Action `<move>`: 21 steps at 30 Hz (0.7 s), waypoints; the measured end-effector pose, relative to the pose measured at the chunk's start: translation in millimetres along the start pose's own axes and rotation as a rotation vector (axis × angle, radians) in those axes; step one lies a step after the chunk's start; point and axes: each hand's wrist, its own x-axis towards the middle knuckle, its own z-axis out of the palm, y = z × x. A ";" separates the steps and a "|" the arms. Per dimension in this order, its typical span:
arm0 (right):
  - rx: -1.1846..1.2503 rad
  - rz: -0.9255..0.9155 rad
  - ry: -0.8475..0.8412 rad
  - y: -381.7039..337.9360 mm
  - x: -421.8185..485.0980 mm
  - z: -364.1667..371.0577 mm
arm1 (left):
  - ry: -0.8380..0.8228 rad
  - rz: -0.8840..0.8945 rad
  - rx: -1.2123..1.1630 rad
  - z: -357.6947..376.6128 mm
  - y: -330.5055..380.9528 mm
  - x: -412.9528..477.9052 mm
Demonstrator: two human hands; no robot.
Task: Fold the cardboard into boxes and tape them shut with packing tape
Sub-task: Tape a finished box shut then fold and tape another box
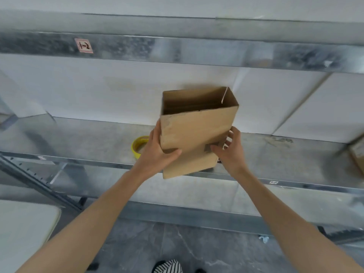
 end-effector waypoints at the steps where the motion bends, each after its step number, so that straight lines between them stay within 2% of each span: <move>1: -0.005 -0.005 0.008 2.5 -3.0 2.0 | 0.000 0.003 -0.033 1.9 0.4 0.0; 6: -0.046 -0.073 0.007 4.0 -8.4 1.3 | 0.092 0.044 -0.103 -1.1 -2.6 1.9; 12: 0.041 -0.053 -0.011 -8.2 -7.5 3.5 | 0.090 0.100 -0.177 -5.2 0.4 0.9; 15: 0.041 -0.028 -0.001 -11.0 -12.0 3.7 | 0.098 0.076 -0.173 -6.8 6.1 -0.9; 21: 0.022 -0.030 0.076 -29.5 -16.3 11.4 | 0.128 -0.058 -0.337 -18.2 3.8 13.8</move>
